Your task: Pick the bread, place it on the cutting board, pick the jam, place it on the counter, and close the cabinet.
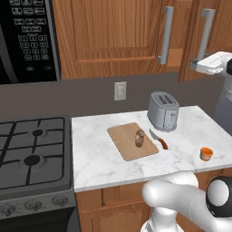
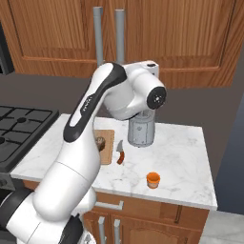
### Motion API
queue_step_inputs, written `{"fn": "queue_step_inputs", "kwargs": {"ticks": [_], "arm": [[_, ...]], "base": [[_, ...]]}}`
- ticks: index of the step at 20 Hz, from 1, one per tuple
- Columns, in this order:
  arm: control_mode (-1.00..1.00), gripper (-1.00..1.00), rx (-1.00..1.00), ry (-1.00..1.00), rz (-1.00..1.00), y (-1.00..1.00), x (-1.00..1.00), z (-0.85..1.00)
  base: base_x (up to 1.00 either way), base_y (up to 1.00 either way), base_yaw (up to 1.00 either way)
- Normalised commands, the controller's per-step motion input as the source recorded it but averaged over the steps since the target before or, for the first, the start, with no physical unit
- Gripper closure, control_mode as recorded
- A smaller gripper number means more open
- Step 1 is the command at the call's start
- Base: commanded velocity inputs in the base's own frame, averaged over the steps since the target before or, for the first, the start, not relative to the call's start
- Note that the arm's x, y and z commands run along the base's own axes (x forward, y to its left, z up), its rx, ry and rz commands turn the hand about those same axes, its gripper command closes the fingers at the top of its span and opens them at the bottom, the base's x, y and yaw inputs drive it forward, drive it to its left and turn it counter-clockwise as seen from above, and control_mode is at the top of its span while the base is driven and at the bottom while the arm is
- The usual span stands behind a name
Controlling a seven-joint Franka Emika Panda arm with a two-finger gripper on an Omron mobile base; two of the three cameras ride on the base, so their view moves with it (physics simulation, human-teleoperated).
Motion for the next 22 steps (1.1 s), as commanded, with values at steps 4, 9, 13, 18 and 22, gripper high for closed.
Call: {"fn": "queue_step_inputs", "kwargs": {"ticks": [4, 9, 13, 18, 22], "arm": [[-1.00, -1.00, 0.00, 0.00, -0.04, 0.24, 0.34, 0.00], [-1.00, -1.00, 0.00, 0.00, -0.04, 0.24, 0.38, 0.00], [-1.00, -1.00, 0.00, -0.01, -0.05, 0.12, 0.34, 0.00], [-1.00, -1.00, 0.00, -0.02, -0.04, 0.05, 0.34, 0.00], [-1.00, -1.00, 0.00, -0.02, -0.02, 0.00, 0.29, 0.00]], "base": [[0.00, 0.00, 0.00], [0.00, 0.00, 0.00], [0.00, 0.00, 0.00], [0.00, 0.00, 0.00], [0.00, 0.00, 0.00]]}}
